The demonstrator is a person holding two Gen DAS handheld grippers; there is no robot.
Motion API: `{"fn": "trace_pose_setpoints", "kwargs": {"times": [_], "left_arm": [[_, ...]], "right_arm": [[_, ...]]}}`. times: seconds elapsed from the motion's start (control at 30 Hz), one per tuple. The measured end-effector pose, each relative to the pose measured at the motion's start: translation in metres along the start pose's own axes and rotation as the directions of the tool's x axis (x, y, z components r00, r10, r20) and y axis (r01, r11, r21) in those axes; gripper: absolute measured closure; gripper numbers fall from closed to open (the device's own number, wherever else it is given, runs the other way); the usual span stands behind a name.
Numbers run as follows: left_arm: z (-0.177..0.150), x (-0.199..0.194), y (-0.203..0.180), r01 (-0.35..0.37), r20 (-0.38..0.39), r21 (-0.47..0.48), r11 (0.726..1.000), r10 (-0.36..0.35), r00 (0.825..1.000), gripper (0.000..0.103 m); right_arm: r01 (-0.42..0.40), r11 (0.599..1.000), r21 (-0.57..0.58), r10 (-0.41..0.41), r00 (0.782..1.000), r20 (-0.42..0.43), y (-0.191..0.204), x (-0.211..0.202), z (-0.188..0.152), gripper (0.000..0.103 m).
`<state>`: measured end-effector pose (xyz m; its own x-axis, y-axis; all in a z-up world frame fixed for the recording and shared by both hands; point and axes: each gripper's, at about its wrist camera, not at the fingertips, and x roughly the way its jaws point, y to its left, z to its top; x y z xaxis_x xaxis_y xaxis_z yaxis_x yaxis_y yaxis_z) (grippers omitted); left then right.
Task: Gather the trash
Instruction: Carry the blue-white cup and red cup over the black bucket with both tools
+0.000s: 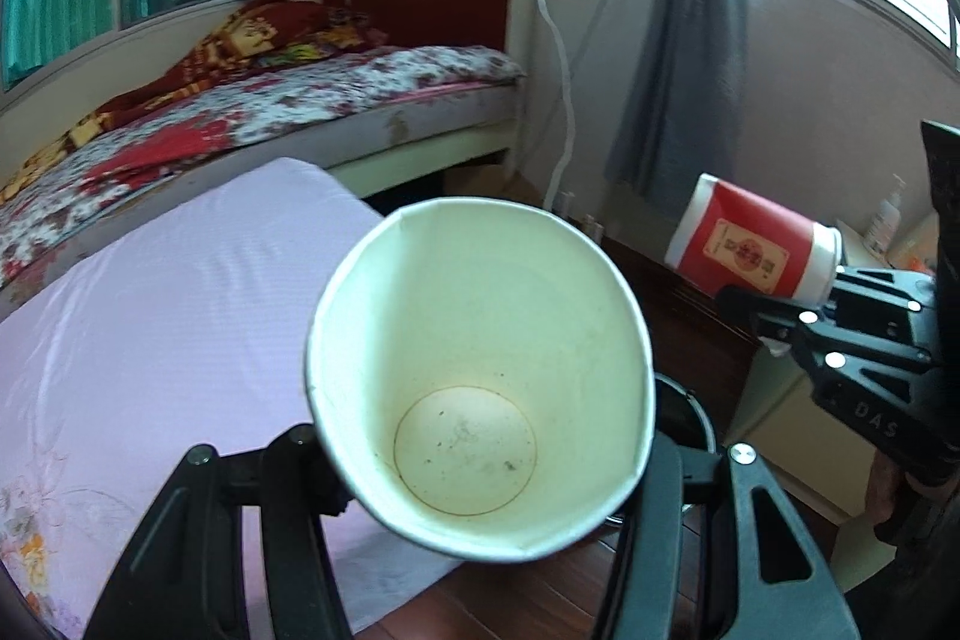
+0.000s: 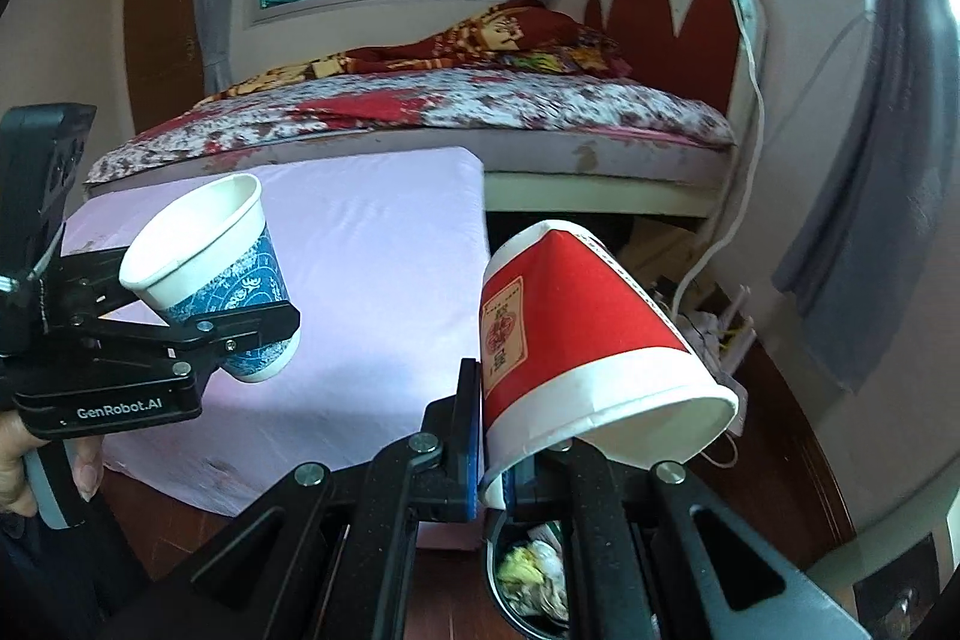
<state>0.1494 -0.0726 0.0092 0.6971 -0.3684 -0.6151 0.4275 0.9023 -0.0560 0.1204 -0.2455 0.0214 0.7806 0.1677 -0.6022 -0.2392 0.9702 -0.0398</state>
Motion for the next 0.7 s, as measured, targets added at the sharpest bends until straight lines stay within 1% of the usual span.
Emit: {"fn": "trace_pose_setpoints", "kwargs": {"times": [0.3, 0.43, 0.57, 0.67, 0.7], "left_arm": [[-0.010, 0.030, -0.045, 0.090, -0.062, 0.060, 0.994, -0.086, 0.994, 0.046], [-0.020, 0.047, -0.068, 0.142, -0.115, 0.092, 0.986, -0.131, 0.985, 0.046], [-0.028, 0.057, -0.083, 0.179, -0.143, 0.116, 0.977, -0.162, 0.976, 0.046], [-0.032, 0.074, -0.093, 0.219, -0.193, 0.141, 0.965, -0.191, 0.963, 0.046], [-0.035, 0.084, -0.097, 0.242, -0.226, 0.147, 0.959, -0.205, 0.952, 0.046]], "right_arm": [[0.059, 0.997, 0.045, -0.056, 0.996, -0.071, -0.037, -0.006, -0.051, 0.097], [0.077, 0.995, 0.063, -0.070, 0.992, -0.105, -0.057, -0.005, -0.070, 0.097], [0.082, 0.995, 0.059, -0.072, 0.986, -0.148, -0.069, -0.004, -0.090, 0.097], [0.077, 0.996, 0.044, -0.067, 0.979, -0.193, -0.078, 0.006, -0.106, 0.097], [0.078, 0.996, 0.041, -0.068, 0.976, -0.209, -0.080, 0.010, -0.110, 0.097]]}}
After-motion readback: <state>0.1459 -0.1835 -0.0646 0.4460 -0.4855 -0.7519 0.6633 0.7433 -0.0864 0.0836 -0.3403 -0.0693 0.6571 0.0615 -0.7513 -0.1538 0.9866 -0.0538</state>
